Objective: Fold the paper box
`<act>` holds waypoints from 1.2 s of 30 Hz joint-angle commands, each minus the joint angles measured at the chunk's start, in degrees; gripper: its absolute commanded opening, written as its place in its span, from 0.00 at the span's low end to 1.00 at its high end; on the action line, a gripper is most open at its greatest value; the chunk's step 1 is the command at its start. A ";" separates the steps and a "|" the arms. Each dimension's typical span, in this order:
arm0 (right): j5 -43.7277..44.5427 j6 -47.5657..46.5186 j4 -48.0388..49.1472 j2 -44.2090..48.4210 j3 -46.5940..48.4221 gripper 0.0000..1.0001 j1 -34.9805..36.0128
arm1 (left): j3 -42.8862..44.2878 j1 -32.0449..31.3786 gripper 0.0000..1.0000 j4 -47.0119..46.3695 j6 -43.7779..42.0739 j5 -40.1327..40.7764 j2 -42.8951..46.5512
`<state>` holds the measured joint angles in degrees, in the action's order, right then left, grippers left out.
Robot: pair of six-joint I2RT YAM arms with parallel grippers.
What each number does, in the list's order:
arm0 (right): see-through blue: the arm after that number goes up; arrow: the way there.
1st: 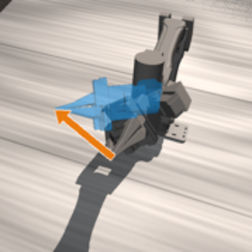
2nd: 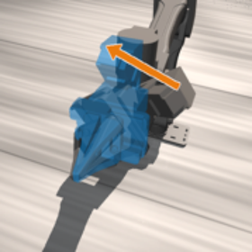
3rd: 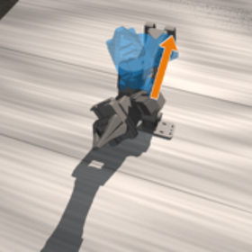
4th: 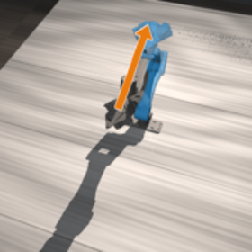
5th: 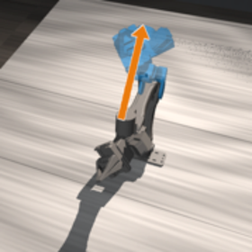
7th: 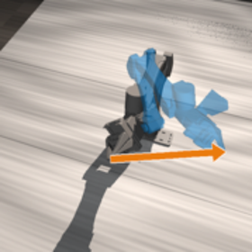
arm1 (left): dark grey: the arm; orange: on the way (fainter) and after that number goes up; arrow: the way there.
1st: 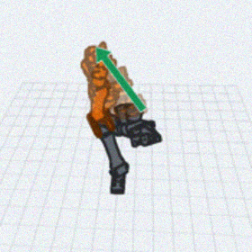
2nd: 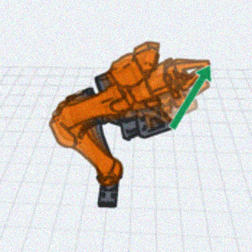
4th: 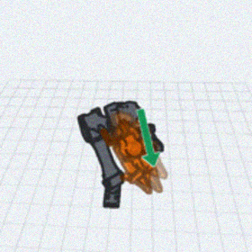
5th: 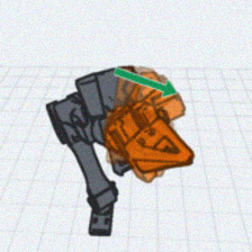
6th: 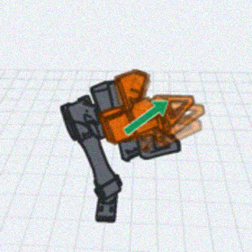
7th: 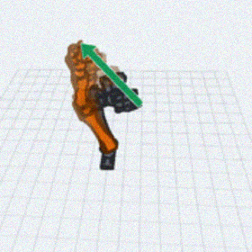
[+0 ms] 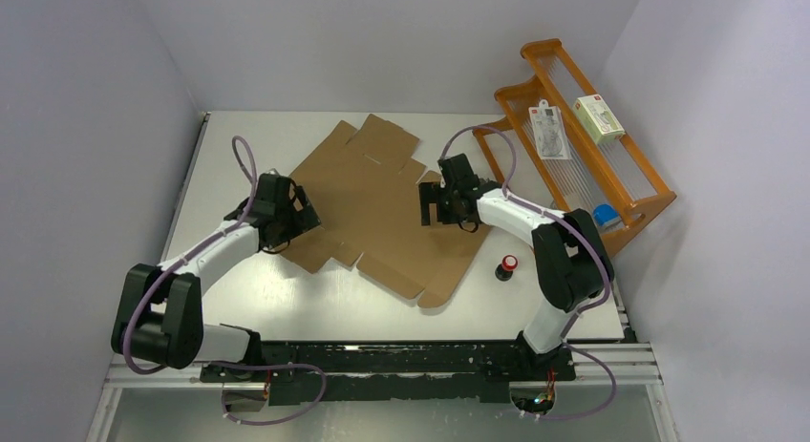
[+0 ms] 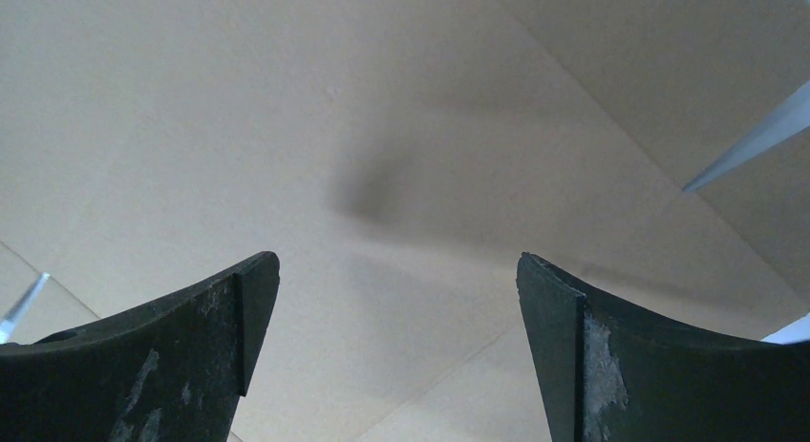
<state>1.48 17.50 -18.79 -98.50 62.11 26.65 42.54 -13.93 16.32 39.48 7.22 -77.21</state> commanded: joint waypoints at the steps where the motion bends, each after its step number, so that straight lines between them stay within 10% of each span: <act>1: -0.73 0.60 0.42 0.97 -3.79 1.00 0.03 | -0.32 -0.22 0.96 -3.19 1.61 -1.85 -1.90; 14: -1.21 0.98 -3.92 8.87 -14.43 1.00 5.64 | 9.65 -0.22 0.96 -2.89 -1.49 5.70 -17.77; 28: -7.83 14.09 -3.99 22.70 -20.73 1.00 27.86 | 35.40 -0.66 0.93 1.51 -8.92 1.49 -37.53; 36: 2.37 5.39 -8.78 22.55 -11.92 1.00 21.58 | 32.80 -2.10 0.91 2.29 -9.64 1.48 -26.66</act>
<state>-1.78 27.35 -26.33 -76.53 45.04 53.21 77.82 -14.68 17.56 30.83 9.32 -113.03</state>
